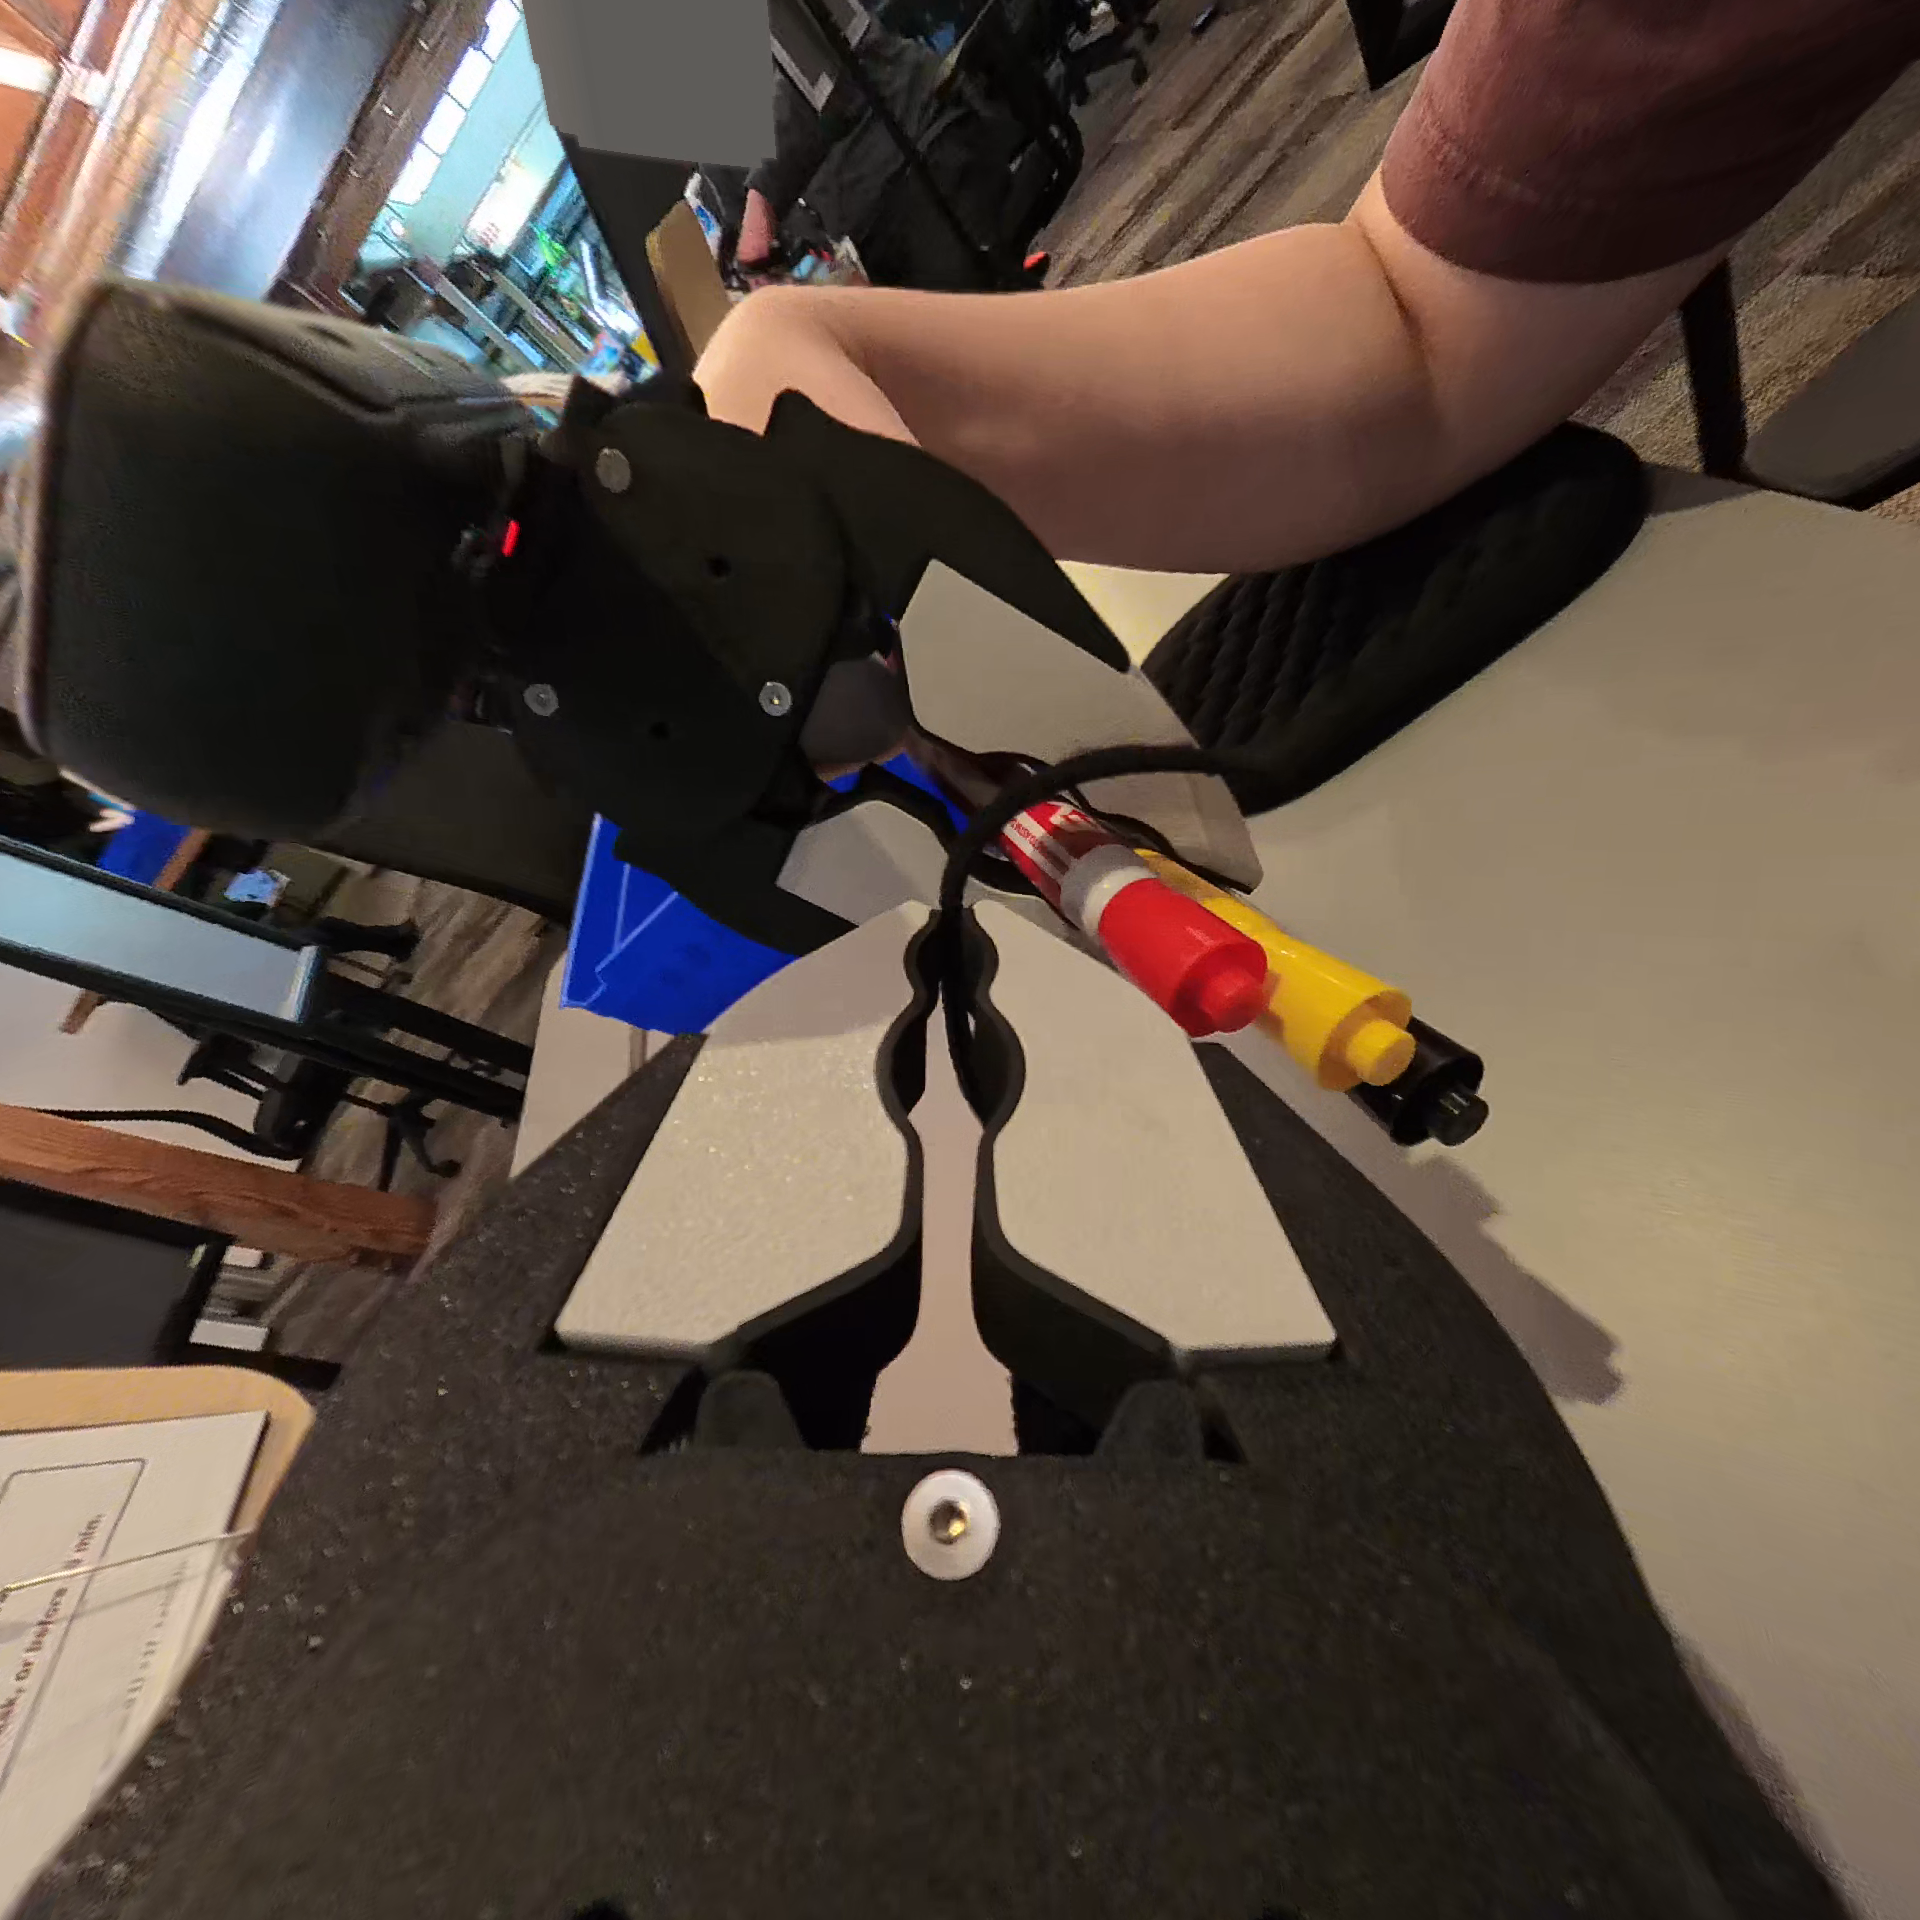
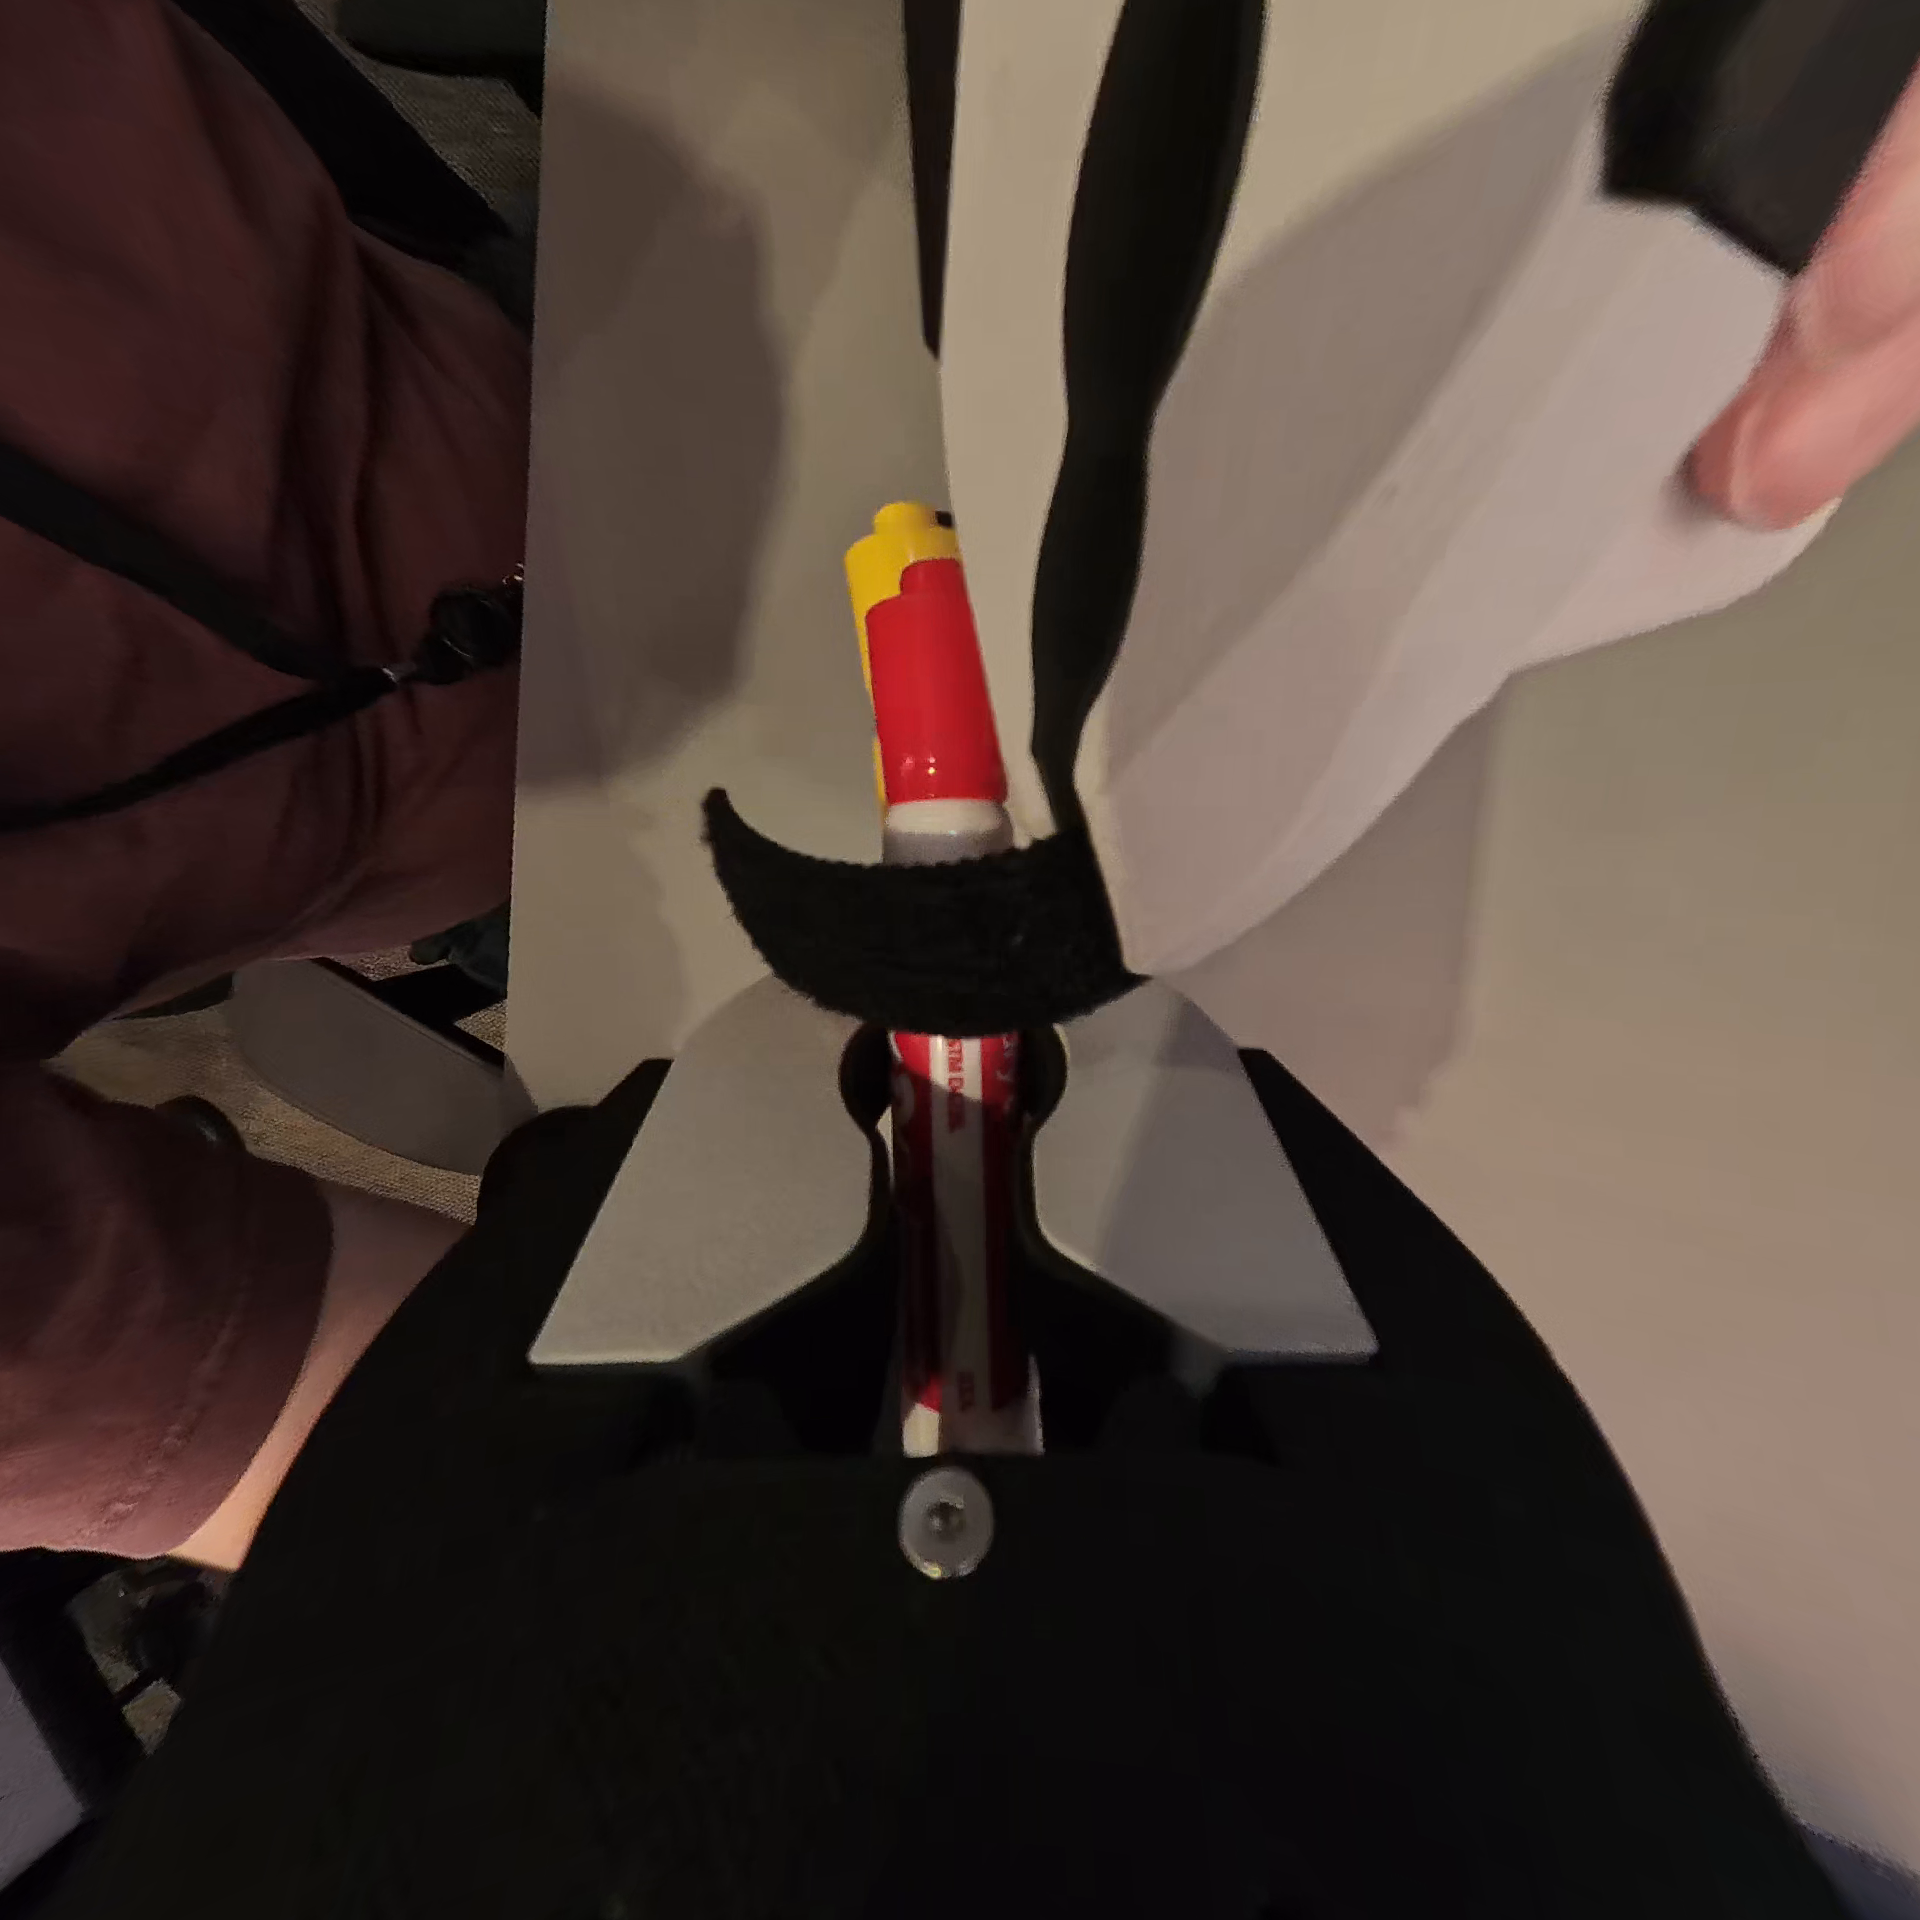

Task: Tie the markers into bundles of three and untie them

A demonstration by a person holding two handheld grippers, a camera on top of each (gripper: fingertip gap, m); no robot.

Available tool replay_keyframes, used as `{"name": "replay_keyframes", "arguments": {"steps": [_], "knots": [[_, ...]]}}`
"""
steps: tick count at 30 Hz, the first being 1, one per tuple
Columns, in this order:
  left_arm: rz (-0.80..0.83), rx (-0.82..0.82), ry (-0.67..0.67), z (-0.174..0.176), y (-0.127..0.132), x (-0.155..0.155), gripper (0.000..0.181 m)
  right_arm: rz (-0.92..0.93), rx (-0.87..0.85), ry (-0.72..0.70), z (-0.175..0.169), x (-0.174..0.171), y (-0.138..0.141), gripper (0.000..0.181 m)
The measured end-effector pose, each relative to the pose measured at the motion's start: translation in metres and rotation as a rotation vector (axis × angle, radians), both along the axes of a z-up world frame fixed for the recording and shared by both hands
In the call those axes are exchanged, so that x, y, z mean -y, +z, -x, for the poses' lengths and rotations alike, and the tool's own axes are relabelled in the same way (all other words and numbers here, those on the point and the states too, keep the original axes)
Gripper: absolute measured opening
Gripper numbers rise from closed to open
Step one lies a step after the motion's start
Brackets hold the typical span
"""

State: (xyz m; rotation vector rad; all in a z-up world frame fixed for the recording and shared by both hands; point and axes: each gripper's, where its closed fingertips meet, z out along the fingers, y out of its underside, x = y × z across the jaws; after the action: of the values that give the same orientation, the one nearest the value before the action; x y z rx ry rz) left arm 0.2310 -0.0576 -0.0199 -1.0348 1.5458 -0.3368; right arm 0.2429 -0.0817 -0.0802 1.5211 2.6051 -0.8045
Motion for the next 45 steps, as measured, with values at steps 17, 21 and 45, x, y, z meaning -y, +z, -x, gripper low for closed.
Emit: {"name": "replay_keyframes", "arguments": {"steps": [17, 21, 45], "knots": [[-0.124, 0.085, 0.000, -0.019, 0.009, 0.004, 0.002, -0.079, 0.024, -0.034, -0.021, -0.006, 0.009, 0.020], [-0.168, 0.067, 0.021, -0.019, 0.007, 0.000, 0.002, -0.018, -0.014, 0.009, -0.020, 0.002, 0.015, 0.020], [-0.171, 0.059, 0.017, -0.021, 0.021, 0.015, 0.004, -0.021, -0.144, 0.098, -0.016, 0.009, 0.028, 0.021]]}}
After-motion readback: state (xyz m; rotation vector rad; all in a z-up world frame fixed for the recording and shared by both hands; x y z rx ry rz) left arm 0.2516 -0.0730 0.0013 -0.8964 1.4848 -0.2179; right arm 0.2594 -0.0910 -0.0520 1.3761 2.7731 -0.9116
